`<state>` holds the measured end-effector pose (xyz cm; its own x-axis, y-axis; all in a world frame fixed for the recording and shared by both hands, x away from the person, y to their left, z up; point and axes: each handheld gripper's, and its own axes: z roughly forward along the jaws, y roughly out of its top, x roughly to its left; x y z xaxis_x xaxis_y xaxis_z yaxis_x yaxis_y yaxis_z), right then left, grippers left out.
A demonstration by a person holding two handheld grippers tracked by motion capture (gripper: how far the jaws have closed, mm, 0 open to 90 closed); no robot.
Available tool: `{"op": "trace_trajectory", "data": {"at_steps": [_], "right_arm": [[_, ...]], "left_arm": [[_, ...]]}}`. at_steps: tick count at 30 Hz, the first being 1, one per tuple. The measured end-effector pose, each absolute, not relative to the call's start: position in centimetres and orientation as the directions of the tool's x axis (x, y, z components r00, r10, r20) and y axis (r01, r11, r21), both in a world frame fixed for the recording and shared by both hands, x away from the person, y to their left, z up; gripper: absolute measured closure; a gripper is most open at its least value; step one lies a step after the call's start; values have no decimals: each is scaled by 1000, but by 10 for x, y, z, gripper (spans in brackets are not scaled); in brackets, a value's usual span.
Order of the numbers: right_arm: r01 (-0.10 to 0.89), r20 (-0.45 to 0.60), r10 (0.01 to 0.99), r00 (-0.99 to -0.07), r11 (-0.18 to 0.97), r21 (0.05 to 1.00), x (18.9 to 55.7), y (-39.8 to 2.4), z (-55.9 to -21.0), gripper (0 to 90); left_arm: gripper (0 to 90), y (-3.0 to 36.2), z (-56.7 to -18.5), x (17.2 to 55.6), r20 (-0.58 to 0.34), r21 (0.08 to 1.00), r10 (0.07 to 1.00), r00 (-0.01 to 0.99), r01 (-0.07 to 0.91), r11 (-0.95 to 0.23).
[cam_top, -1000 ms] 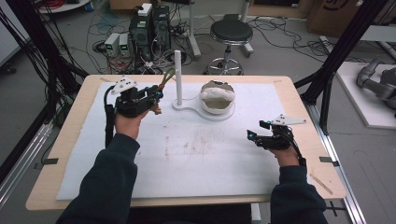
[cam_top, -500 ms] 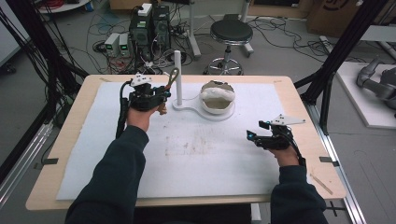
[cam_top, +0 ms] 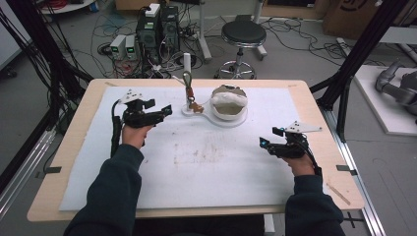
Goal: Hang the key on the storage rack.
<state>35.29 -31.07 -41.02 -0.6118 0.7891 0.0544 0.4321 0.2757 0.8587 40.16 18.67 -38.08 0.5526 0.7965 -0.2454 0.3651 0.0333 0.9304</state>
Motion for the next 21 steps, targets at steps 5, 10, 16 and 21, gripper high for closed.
{"op": "trace_trajectory", "data": {"at_steps": [5,10,16,21], "right_arm": [[421,28,791,-611,294,858,354,-309,-412,246],[422,13,801,-599,303,854,355,-307,-413,218],[418,6,800,-601,308,854,355,-306,-413,216],[412,3,800,-601,306,859,354,-307,-412,216]], "left_arm": [[186,204,-394,382,-165,951,790,590,309,-32],[187,211,-402,364,-84,957,793,604,270,-104],[183,216,-413,349,-113,958,800,589,277,-69],[183,219,-419,342,-122,958,804,582,281,-58]]}}
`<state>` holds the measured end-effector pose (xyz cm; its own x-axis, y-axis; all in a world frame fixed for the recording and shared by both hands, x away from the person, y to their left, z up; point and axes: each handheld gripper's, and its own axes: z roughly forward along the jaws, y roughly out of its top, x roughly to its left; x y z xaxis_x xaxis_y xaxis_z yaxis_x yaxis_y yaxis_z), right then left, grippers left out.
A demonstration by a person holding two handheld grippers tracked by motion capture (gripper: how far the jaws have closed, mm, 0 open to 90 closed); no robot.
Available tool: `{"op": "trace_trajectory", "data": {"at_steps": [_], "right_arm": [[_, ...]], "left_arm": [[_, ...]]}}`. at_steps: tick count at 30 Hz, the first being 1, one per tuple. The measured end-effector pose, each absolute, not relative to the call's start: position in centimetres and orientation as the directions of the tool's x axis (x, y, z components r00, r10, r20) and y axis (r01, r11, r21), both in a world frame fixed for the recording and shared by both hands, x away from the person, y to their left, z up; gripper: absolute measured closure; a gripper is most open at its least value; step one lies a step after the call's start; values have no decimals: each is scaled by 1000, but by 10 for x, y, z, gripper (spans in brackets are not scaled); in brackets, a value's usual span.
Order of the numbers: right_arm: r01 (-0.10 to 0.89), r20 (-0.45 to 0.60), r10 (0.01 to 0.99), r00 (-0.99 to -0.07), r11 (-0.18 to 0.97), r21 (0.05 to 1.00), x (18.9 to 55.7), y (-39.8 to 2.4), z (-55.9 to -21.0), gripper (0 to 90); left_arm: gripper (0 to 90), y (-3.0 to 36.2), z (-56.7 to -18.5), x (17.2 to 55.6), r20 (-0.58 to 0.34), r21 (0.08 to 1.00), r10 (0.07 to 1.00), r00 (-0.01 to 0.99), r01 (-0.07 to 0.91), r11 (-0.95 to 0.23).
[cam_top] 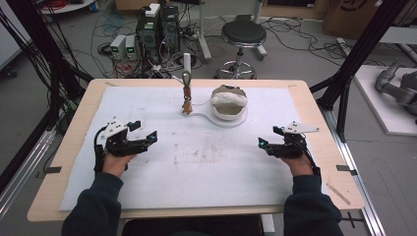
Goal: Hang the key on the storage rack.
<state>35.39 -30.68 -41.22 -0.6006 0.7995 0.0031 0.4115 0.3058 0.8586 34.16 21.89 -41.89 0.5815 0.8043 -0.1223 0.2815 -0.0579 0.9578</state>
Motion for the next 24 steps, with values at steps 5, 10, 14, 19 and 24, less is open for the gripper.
{"op": "trace_trajectory", "data": {"at_steps": [5,10,14,19,24], "right_arm": [[415,8,804,-595,298,860,354,-309,-412,216],[420,15,810,-586,288,861,354,-310,-412,216],[412,10,808,-589,289,864,353,-309,-411,216],[404,5,805,-594,293,867,352,-308,-410,216],[407,8,805,-593,291,866,352,-308,-410,216]], "left_arm": [[183,222,-423,337,-126,957,807,577,286,-55],[183,221,-422,335,-127,960,797,590,276,-51],[183,222,-424,333,-133,958,798,588,284,-50],[183,224,-424,332,-138,958,799,585,284,-43],[187,222,-424,332,-136,958,798,587,284,-45]]}}
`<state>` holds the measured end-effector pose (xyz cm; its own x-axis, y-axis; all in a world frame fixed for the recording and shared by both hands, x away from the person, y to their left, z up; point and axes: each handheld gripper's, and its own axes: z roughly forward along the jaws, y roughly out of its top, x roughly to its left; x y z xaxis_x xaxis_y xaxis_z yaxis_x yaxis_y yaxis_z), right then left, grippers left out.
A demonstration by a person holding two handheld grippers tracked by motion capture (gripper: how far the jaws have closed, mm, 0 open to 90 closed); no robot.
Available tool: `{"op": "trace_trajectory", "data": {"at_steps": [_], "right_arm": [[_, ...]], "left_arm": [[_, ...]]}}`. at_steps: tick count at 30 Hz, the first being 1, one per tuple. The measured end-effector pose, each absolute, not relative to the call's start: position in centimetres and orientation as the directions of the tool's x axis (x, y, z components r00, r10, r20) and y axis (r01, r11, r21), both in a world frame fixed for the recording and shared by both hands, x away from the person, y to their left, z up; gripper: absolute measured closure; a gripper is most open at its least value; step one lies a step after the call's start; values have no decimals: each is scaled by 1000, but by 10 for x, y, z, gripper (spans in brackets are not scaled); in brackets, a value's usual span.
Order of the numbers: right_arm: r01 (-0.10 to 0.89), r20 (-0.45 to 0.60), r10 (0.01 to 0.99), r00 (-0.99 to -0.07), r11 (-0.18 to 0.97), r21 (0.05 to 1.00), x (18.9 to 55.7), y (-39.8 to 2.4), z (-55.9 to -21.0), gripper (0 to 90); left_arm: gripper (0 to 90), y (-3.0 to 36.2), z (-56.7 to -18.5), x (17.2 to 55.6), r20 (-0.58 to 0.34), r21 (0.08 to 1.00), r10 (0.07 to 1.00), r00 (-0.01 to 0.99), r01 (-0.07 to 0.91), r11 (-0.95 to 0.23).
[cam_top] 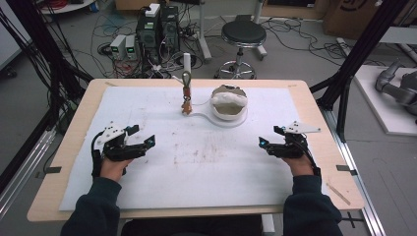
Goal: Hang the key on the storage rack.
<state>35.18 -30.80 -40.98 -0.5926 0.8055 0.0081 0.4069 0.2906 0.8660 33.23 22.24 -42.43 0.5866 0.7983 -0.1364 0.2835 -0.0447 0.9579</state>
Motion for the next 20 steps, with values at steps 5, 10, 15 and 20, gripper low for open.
{"op": "trace_trajectory", "data": {"at_steps": [5,10,15,20], "right_arm": [[405,8,806,-592,289,868,352,-309,-410,216],[407,9,804,-594,291,866,353,-309,-410,216],[413,14,808,-589,286,865,353,-310,-410,216],[413,17,808,-588,282,866,354,-311,-411,216]], "left_arm": [[187,224,-424,332,-136,958,802,582,284,-44],[187,224,-424,333,-137,958,804,578,284,-41],[187,225,-425,334,-140,957,810,570,286,-36],[187,227,-425,335,-142,957,814,563,289,-32]]}}
